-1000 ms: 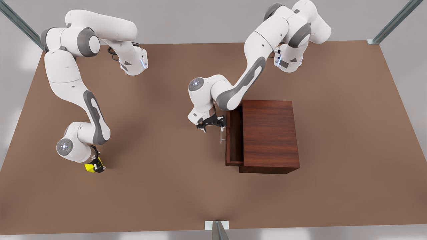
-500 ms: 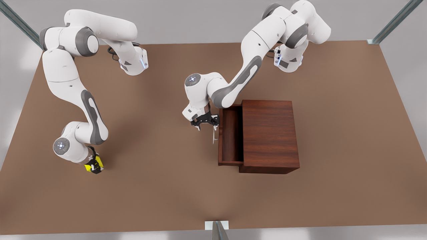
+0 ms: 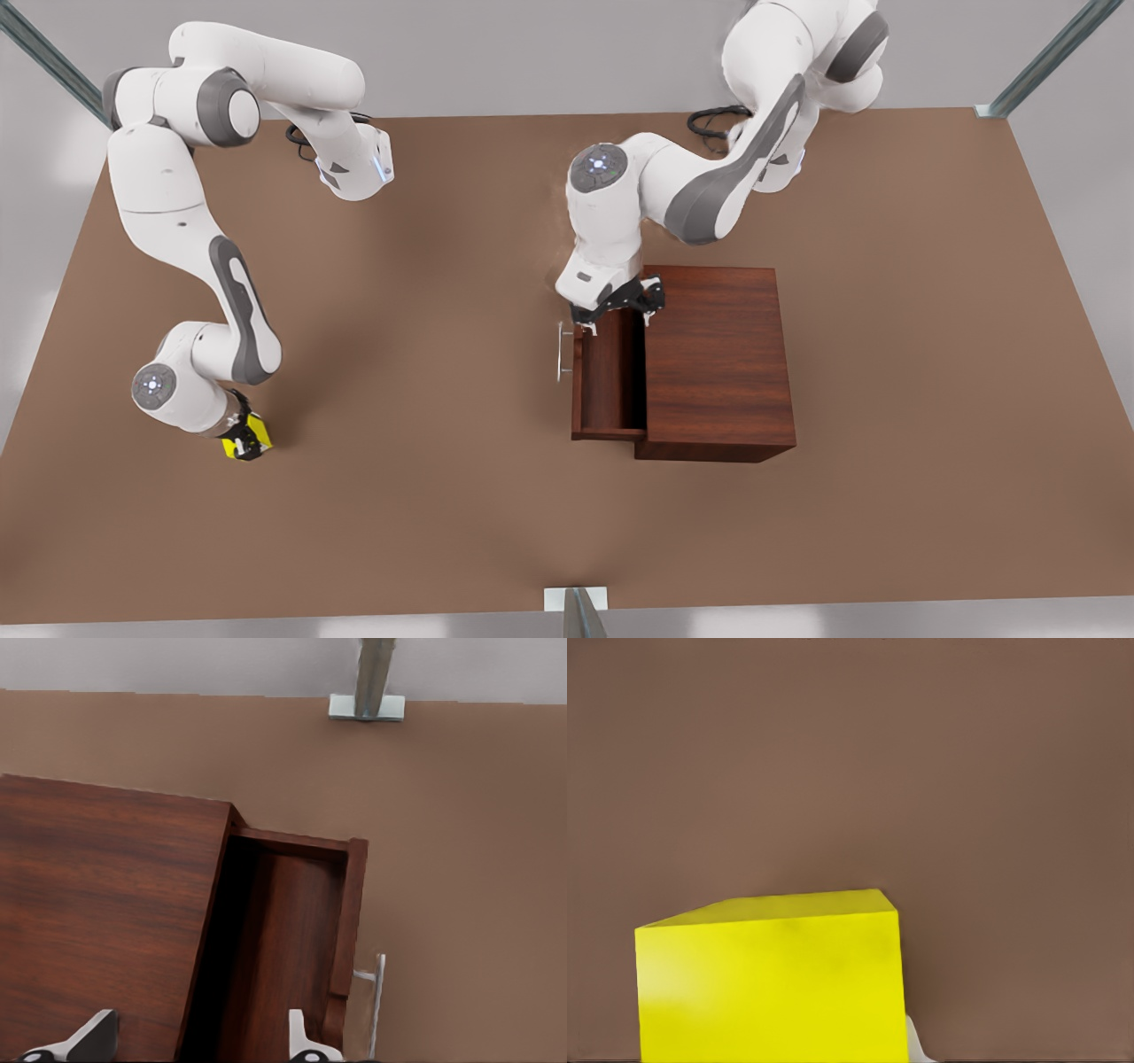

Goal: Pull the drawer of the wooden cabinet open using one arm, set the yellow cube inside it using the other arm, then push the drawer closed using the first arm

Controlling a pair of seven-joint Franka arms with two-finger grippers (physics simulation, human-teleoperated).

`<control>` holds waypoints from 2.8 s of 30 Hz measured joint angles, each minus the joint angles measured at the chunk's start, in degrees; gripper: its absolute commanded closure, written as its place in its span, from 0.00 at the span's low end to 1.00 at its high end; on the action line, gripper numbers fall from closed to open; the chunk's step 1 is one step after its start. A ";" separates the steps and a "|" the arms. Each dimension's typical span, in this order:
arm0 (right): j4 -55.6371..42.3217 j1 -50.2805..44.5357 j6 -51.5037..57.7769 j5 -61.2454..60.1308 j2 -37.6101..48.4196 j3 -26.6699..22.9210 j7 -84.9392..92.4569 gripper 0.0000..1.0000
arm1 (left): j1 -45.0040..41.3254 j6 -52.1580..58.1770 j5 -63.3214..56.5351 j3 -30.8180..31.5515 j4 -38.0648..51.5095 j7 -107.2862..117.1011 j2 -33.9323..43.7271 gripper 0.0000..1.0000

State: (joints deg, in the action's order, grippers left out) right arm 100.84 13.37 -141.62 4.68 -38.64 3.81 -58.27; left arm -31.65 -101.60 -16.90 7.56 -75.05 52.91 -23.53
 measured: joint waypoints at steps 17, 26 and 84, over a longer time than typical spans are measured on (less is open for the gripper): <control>-0.10 -20.59 19.90 -7.45 18.61 2.17 -12.99 0.31 | 34.31 7.84 17.74 -0.99 -11.99 -31.39 12.58 0.00; -18.23 -40.25 28.95 -8.09 13.52 2.16 -35.85 0.31 | 34.41 8.28 18.20 -0.96 -12.07 -39.53 12.57 0.00; -6.66 -12.67 51.63 -1.71 24.56 -3.28 18.70 0.00 | -16.26 -24.55 10.98 -7.13 3.84 55.63 -21.28 1.00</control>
State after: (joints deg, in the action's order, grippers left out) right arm 94.18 0.70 -89.99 2.97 -14.08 0.53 -39.58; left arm -47.92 -126.15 -5.92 0.43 -71.21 108.54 -44.81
